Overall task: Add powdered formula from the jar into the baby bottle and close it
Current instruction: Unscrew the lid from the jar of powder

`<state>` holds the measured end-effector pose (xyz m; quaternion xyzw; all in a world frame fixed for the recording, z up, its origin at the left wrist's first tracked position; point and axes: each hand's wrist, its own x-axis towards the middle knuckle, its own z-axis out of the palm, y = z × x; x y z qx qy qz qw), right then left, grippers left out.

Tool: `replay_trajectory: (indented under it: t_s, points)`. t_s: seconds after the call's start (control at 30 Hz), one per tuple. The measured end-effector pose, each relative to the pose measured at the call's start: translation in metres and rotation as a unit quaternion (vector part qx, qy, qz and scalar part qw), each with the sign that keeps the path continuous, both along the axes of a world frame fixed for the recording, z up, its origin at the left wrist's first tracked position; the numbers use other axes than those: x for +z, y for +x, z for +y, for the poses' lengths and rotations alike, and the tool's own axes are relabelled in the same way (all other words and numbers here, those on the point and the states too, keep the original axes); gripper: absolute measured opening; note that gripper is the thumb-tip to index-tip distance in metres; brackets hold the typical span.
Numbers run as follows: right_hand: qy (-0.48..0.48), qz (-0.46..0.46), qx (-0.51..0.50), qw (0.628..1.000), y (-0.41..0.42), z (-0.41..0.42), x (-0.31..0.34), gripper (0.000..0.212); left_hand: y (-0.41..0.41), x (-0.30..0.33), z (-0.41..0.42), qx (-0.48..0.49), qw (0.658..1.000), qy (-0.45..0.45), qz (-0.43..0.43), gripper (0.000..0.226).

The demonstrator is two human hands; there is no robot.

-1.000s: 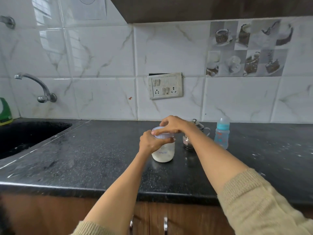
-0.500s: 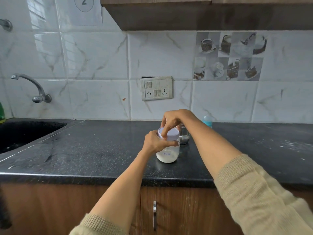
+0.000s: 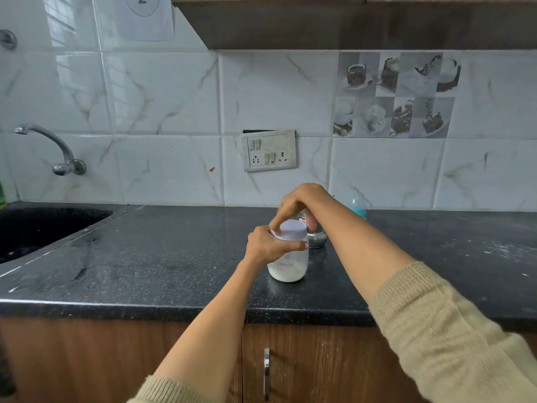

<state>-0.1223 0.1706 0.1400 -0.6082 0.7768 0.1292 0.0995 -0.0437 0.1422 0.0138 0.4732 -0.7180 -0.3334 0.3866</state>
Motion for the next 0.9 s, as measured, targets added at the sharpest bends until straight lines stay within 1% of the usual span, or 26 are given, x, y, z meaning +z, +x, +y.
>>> replay_trajectory:
  t_s: [0.03,0.07,0.17,0.2,0.23,0.27,0.33,0.37,0.43,0.5,0.53,0.57,0.63,0.67,0.7,0.8,0.87,0.9]
  points:
    - [0.005,-0.007,0.017,1.0,0.003,0.002,0.001,0.078,0.0,0.001,0.0,-0.003,1.0,0.001,0.003,0.042]
    - [0.014,-0.015,0.029,0.999,0.004,0.001,0.001,0.081,0.001,0.001,0.0,-0.005,1.0,-0.002,0.004,0.043]
    - [-0.009,-0.029,0.003,1.0,0.004,-0.006,0.0,0.115,0.001,0.002,0.003,0.003,1.0,-0.017,-0.003,0.067]
    - [-0.013,-0.024,-0.008,1.0,0.006,-0.001,0.002,0.116,0.001,0.002,0.003,0.005,1.0,-0.016,0.005,0.072]
    - [-0.011,-0.016,-0.022,1.0,0.007,0.004,0.004,0.111,0.001,0.002,0.003,0.005,1.0,-0.011,0.014,0.074]
    - [-0.014,-0.013,-0.032,0.999,0.004,0.005,0.005,0.101,0.0,0.002,0.002,0.004,1.0,-0.006,0.016,0.071]
    - [-0.014,-0.007,-0.035,0.999,-0.001,0.004,0.003,0.086,0.001,0.002,0.001,0.003,1.0,-0.002,0.0,0.058]
    - [-0.01,-0.007,-0.033,0.999,0.001,0.005,0.002,0.082,0.001,0.001,0.001,0.002,1.0,0.002,-0.005,0.053]
    - [-0.003,-0.005,0.005,1.0,0.002,0.002,-0.002,0.073,0.002,0.002,0.001,0.001,1.0,0.007,-0.008,0.045]
    - [0.004,-0.016,0.036,0.999,0.005,0.004,-0.003,0.057,0.002,0.003,0.001,-0.004,1.0,0.005,-0.008,0.042]
    - [0.003,-0.029,0.036,0.999,0.006,0.004,-0.003,0.056,0.002,0.003,0.001,-0.007,1.0,0.002,-0.012,0.044]
    - [0.001,-0.043,0.025,0.999,0.007,0.003,-0.003,0.064,0.002,0.004,0.001,-0.007,1.0,-0.002,-0.017,0.051]
    - [-0.017,-0.047,0.004,0.999,0.002,-0.006,-0.005,0.105,0.002,0.004,0.002,0.001,1.0,-0.007,-0.012,0.064]
    - [-0.021,-0.042,-0.008,0.999,0.0,-0.009,-0.006,0.118,0.001,0.004,0.002,0.005,1.0,-0.005,-0.009,0.065]
    - [-0.018,-0.031,-0.02,0.999,0.0,-0.006,-0.006,0.119,0.001,0.004,0.002,0.004,1.0,-0.003,-0.009,0.063]
    - [-0.007,-0.044,-0.042,0.998,-0.003,0.001,-0.003,0.097,0.002,0.005,0.003,-0.004,1.0,0.008,-0.017,0.05]
    - [-0.002,-0.029,-0.023,0.999,-0.003,0.002,-0.005,0.096,0.003,0.005,0.003,-0.003,1.0,0.011,-0.014,0.043]
    - [-0.003,-0.016,-0.001,1.0,-0.003,0.001,-0.005,0.088,0.003,0.006,0.003,-0.005,1.0,0.011,-0.011,0.04]
